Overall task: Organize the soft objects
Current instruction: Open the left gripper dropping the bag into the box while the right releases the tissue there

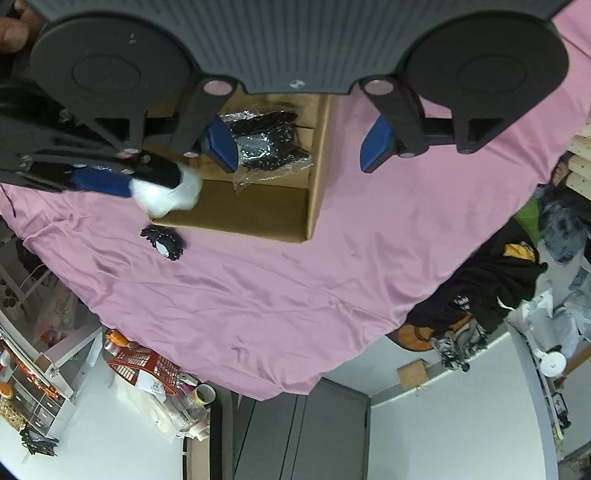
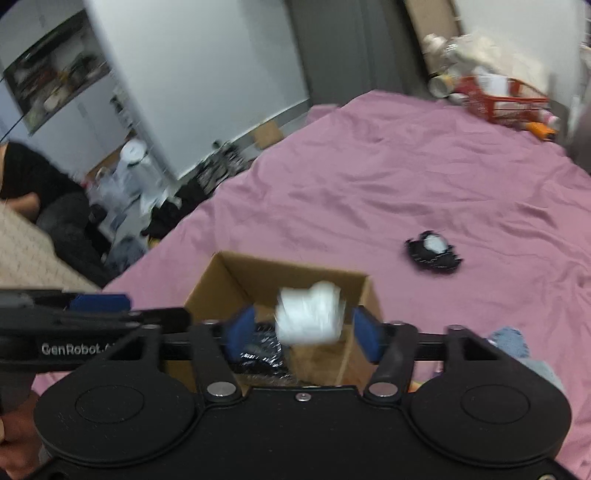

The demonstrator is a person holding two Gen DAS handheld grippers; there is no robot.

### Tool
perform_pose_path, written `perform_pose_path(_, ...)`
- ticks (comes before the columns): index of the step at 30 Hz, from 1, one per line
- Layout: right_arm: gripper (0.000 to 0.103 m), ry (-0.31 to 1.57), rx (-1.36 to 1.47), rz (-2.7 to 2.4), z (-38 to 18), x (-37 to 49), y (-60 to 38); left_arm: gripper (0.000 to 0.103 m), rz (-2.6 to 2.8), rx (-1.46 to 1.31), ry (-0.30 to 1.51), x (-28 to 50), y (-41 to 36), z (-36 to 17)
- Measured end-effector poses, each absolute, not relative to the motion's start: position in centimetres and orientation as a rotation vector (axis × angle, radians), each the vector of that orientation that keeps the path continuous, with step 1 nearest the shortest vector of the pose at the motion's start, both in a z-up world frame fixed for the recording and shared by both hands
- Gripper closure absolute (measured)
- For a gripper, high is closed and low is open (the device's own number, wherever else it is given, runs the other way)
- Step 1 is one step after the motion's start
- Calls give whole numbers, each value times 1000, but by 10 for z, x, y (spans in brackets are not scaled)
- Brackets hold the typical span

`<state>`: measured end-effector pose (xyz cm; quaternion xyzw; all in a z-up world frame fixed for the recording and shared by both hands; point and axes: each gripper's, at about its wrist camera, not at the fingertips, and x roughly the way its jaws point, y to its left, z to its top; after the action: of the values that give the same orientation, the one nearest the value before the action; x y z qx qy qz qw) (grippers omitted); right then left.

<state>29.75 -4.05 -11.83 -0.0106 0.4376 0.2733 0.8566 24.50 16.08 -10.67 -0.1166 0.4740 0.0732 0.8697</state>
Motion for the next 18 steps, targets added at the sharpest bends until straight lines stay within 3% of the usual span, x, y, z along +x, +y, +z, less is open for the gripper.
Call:
perform_pose_path(2, 22, 892, -22, 559, -111, 295, -48, 25, 171, -226, 979, 243, 159, -102)
perform_pose_path(6, 17, 880, -22, 530, -100, 291, -64, 20, 187, -239, 965, 238, 155, -95)
perform_pose_path(11, 13, 857, -22, 498, -90, 284, -83, 2, 177, -255, 938, 231, 147, -85)
perform_pose_path(14, 6, 828, -11, 487, -83, 278, -97, 1, 164, -243, 917, 226, 137, -77)
perform_pose_path(18, 4, 805, 15, 489, -78, 270, -116, 0, 137, -234, 913, 222, 123, -69)
